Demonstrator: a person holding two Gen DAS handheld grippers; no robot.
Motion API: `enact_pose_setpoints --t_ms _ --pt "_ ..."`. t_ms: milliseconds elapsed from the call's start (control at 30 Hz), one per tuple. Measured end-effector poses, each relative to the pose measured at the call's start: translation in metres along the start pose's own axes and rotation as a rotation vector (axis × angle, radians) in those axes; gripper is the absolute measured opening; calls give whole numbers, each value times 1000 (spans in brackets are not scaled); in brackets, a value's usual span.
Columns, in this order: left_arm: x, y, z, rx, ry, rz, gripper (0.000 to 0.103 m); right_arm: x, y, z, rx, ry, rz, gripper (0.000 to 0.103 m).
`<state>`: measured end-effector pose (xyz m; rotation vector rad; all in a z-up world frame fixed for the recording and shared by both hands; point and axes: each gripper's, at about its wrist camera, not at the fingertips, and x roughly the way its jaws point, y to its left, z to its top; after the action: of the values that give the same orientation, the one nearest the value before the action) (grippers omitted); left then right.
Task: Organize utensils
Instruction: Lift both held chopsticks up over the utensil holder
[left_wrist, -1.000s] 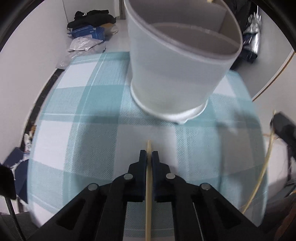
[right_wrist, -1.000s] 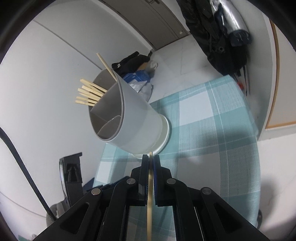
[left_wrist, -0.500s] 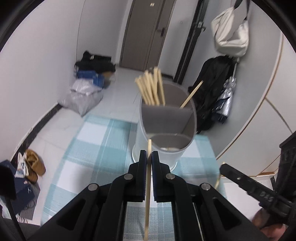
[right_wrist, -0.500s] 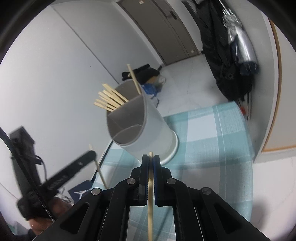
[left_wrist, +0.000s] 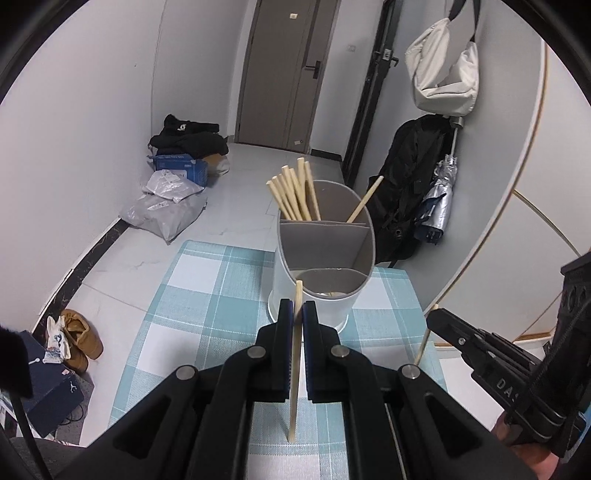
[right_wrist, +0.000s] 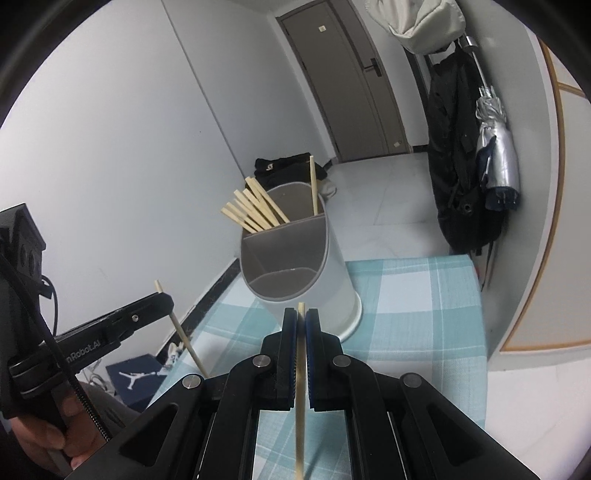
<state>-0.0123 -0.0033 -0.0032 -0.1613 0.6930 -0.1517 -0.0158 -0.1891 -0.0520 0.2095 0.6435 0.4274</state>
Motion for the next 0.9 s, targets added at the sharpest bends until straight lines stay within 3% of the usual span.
enact_pose_setpoints --t_ms 600,900 --pt "-36 -18 30 67 -83 -72 2 -13 9 14 -9 -64 26 4" --pt "-36 -18 64 41 -108 -106 2 -31 12 50 -5 -127 35 4"
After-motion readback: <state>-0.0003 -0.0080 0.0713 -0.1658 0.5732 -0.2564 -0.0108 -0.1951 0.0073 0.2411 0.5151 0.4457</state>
